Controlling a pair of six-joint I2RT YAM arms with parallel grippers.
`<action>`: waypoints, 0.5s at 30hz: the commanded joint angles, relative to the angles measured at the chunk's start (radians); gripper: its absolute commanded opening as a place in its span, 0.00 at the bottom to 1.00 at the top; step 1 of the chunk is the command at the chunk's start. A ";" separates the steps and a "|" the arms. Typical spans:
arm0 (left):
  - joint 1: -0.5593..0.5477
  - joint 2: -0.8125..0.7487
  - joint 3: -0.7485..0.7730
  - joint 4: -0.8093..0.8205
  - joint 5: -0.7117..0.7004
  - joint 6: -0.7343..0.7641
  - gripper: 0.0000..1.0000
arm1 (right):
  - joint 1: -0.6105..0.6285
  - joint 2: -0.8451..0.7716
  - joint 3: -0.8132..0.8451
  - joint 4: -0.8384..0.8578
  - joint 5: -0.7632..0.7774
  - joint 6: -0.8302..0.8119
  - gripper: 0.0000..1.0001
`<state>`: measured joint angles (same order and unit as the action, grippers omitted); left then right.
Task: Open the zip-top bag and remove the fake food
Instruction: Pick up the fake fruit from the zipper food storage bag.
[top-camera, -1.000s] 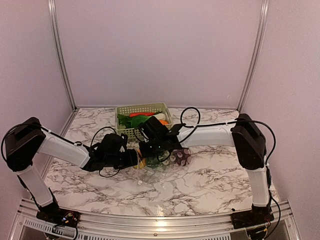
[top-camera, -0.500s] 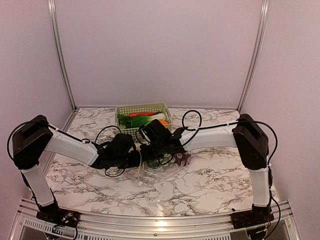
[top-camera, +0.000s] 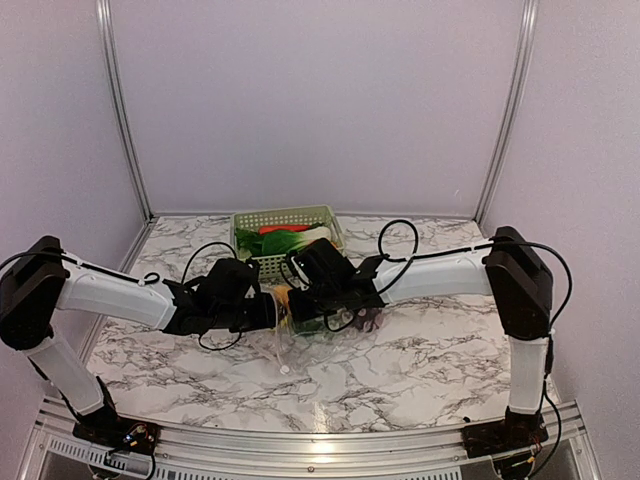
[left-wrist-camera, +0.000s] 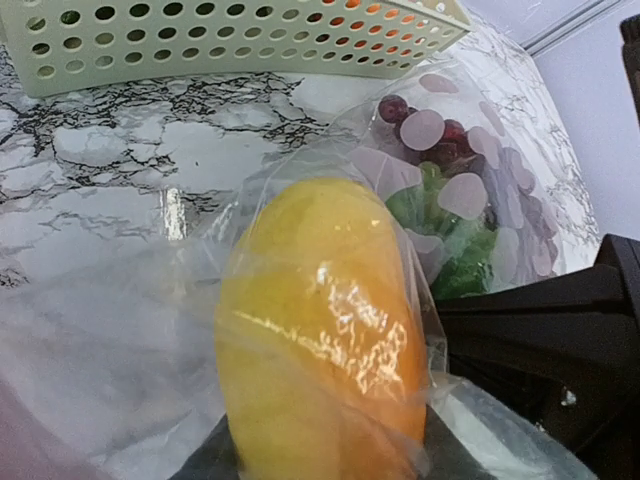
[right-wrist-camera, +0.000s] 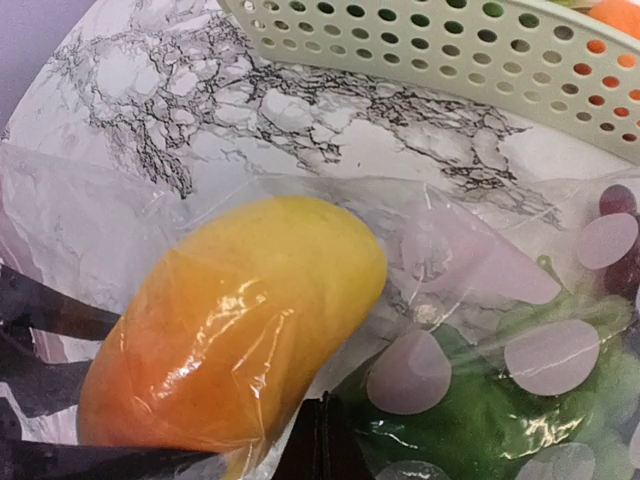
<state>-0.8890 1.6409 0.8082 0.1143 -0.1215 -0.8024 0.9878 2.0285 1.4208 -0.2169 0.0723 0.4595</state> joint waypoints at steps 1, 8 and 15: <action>-0.005 -0.087 -0.049 -0.019 0.062 -0.003 0.33 | -0.005 -0.019 -0.008 0.016 0.023 0.008 0.00; -0.008 -0.168 -0.126 -0.036 0.168 -0.013 0.33 | -0.005 -0.012 -0.018 0.032 0.032 0.010 0.00; -0.008 -0.248 -0.167 -0.108 0.230 0.007 0.33 | -0.008 -0.007 -0.015 0.033 0.037 0.004 0.00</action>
<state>-0.8913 1.4540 0.6575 0.0708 0.0528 -0.8112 0.9867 2.0281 1.4086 -0.1898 0.0910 0.4603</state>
